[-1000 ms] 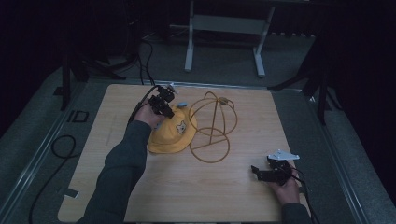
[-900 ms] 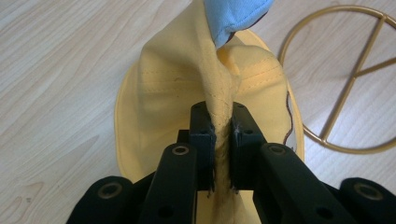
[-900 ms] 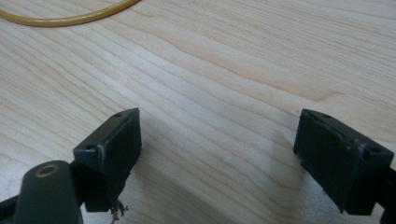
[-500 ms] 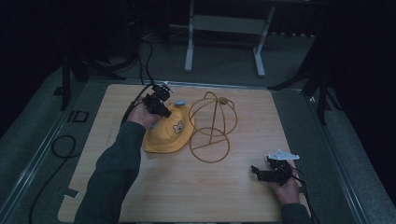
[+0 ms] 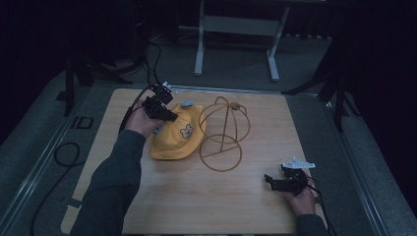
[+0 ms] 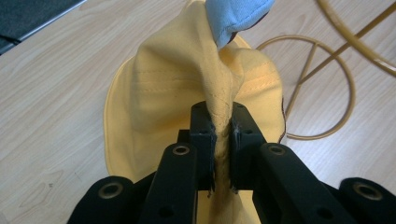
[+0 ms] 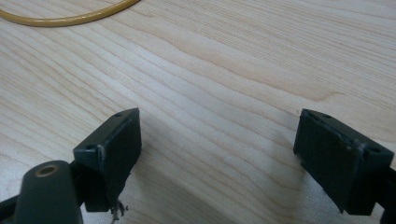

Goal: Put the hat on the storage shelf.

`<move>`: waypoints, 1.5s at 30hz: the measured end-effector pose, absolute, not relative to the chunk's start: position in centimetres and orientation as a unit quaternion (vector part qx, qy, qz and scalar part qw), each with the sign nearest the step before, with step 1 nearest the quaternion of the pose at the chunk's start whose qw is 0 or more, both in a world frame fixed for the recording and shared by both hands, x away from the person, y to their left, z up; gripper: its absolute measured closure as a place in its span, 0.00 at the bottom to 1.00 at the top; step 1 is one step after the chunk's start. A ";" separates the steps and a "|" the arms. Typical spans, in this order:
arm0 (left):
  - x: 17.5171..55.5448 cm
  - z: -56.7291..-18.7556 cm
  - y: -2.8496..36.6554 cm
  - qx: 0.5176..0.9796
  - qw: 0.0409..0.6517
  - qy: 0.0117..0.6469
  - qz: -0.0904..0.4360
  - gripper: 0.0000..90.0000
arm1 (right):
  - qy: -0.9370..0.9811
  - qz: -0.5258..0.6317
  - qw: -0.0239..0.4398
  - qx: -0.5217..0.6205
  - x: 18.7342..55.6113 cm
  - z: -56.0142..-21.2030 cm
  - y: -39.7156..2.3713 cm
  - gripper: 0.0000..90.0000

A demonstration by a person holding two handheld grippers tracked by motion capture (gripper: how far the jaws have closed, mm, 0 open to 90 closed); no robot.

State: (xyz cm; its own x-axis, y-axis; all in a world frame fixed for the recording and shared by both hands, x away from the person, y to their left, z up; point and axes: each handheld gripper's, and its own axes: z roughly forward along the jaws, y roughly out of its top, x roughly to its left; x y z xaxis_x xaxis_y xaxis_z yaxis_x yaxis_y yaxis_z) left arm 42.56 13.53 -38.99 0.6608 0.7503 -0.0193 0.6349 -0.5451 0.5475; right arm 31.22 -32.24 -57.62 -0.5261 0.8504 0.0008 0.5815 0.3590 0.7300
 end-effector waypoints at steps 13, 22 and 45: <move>40.6 -37.1 14.1 0.865 0.300 0.384 0.118 0.91 | 0.801 0.349 0.194 0.447 31.2 -57.6 -32.2 0.17; 39.5 -36.2 14.2 0.862 0.322 0.371 0.121 0.91 | 0.801 0.348 0.194 0.447 31.2 -57.6 -32.2 0.17; 37.8 -34.3 16.2 0.849 0.351 0.371 0.134 0.91 | 0.801 0.348 0.193 0.448 31.2 -57.6 -32.2 0.17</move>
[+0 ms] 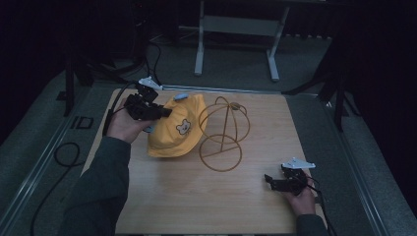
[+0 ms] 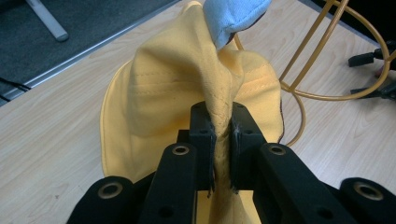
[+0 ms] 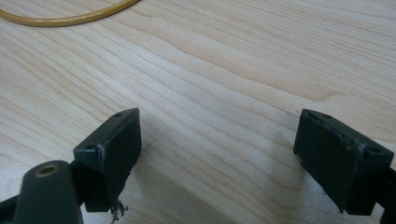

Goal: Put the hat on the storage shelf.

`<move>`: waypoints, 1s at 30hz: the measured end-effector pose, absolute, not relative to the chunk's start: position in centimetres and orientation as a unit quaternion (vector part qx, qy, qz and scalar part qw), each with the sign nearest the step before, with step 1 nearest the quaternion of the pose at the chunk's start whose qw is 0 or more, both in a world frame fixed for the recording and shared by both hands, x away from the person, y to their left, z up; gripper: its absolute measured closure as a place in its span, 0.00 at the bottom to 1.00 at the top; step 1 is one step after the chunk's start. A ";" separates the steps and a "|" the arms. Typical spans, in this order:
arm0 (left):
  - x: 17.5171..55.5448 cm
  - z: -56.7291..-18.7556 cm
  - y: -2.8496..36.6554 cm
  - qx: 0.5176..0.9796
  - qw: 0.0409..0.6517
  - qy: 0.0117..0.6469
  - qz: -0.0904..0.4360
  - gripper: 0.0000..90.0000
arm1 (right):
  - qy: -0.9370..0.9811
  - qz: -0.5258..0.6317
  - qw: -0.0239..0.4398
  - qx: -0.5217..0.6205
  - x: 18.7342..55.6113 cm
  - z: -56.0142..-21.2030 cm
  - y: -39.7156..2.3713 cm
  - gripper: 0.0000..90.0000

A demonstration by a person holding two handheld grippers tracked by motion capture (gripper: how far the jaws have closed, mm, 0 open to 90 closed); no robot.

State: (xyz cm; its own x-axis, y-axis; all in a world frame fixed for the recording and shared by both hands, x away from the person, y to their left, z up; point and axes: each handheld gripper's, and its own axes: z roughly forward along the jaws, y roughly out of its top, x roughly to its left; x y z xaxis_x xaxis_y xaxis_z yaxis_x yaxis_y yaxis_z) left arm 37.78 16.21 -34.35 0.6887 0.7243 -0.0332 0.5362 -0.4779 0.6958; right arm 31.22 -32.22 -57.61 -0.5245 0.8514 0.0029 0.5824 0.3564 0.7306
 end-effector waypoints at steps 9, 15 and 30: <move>37.4 -33.4 17.3 0.848 0.352 0.369 0.144 0.91 | 0.800 0.349 0.193 0.448 31.2 -57.6 -32.2 0.17; 37.2 -33.2 18.1 0.850 0.362 0.359 0.134 0.91 | 0.800 0.349 0.193 0.448 31.2 -57.6 -32.2 0.17; 36.6 -32.5 19.3 0.845 0.392 0.341 0.130 0.91 | 0.801 0.348 0.192 0.448 31.2 -57.6 -32.2 0.17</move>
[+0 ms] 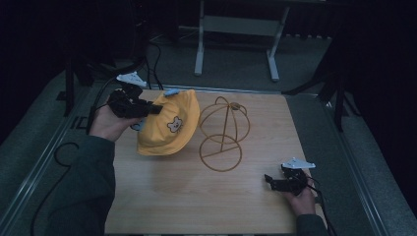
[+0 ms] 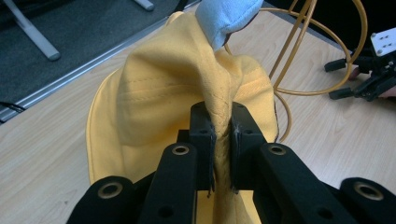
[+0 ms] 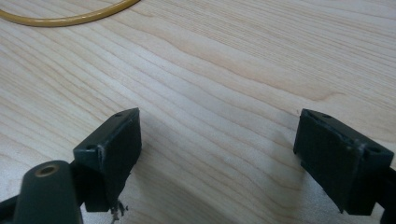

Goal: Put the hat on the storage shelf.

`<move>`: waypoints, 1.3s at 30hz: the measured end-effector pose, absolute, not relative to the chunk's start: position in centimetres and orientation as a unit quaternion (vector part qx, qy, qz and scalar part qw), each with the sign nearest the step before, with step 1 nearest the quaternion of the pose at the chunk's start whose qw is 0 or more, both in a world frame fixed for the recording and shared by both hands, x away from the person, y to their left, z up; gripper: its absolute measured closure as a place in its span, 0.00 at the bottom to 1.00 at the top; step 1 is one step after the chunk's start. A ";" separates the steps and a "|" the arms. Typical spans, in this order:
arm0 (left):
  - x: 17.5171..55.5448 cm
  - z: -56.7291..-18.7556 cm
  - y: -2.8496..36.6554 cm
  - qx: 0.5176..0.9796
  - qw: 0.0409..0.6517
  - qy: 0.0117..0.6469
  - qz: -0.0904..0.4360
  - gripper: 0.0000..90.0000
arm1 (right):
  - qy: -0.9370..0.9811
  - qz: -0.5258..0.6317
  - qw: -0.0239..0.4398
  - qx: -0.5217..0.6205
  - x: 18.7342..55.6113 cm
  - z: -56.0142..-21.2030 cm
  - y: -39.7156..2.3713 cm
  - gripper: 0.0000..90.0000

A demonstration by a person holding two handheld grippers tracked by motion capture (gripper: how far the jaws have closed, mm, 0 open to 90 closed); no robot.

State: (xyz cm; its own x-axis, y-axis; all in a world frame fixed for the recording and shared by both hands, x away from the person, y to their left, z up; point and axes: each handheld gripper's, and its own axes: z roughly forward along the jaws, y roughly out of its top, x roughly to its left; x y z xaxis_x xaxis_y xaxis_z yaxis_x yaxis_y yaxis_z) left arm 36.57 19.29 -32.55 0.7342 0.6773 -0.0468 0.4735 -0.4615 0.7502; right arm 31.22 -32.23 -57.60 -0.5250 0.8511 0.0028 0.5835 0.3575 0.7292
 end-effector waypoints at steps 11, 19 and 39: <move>36.1 -31.9 20.3 0.837 0.414 0.334 0.126 0.91 | 0.801 0.348 0.193 0.448 31.2 -57.6 -32.2 0.17; 36.0 -31.3 20.3 0.836 0.426 0.323 0.126 0.91 | 0.801 0.348 0.193 0.448 31.2 -57.6 -32.2 0.17; 35.6 -29.4 19.5 0.839 0.440 0.295 0.128 0.91 | 0.801 0.348 0.193 0.448 31.2 -57.6 -32.2 0.17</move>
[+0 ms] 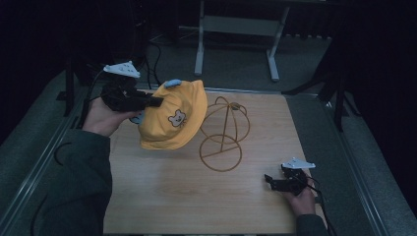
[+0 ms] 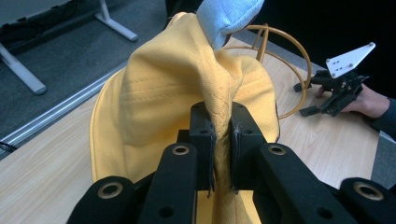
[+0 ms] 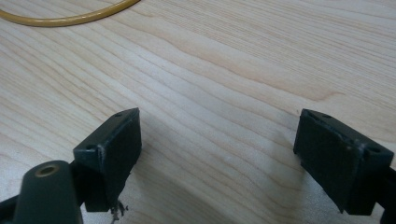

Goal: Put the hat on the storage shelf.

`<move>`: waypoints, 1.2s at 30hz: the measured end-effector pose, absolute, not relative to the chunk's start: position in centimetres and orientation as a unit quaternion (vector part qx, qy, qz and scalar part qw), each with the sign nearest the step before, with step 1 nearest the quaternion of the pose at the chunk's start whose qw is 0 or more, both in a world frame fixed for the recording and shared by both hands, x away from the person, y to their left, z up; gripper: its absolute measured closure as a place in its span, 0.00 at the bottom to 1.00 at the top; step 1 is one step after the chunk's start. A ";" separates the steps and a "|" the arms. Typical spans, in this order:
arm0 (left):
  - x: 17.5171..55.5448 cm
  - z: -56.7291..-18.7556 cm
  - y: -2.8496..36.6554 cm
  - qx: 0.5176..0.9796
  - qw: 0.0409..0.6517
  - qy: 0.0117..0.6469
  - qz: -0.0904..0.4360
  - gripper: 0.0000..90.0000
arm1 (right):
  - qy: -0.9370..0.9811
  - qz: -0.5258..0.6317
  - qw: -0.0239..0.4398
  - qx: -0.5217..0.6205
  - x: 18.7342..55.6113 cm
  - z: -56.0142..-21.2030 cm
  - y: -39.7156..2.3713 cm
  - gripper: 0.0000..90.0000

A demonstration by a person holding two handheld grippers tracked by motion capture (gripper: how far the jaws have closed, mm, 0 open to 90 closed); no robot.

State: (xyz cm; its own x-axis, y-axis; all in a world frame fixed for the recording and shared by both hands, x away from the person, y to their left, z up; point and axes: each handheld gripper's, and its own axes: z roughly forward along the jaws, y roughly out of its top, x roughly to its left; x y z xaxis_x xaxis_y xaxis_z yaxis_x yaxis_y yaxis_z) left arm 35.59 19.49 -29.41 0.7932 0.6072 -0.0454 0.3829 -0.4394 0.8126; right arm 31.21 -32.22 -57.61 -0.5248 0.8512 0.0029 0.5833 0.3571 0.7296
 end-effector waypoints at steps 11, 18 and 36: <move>35.4 -29.2 19.4 0.837 0.449 0.287 0.124 0.91 | 0.801 0.348 0.193 0.448 31.2 -57.6 -32.2 0.17; 35.2 -29.1 19.4 0.838 0.450 0.281 0.124 0.91 | 0.801 0.348 0.193 0.448 31.2 -57.6 -32.2 0.17; 34.7 -28.4 19.1 0.836 0.459 0.273 0.127 0.91 | 0.801 0.347 0.193 0.447 31.2 -57.6 -32.2 0.17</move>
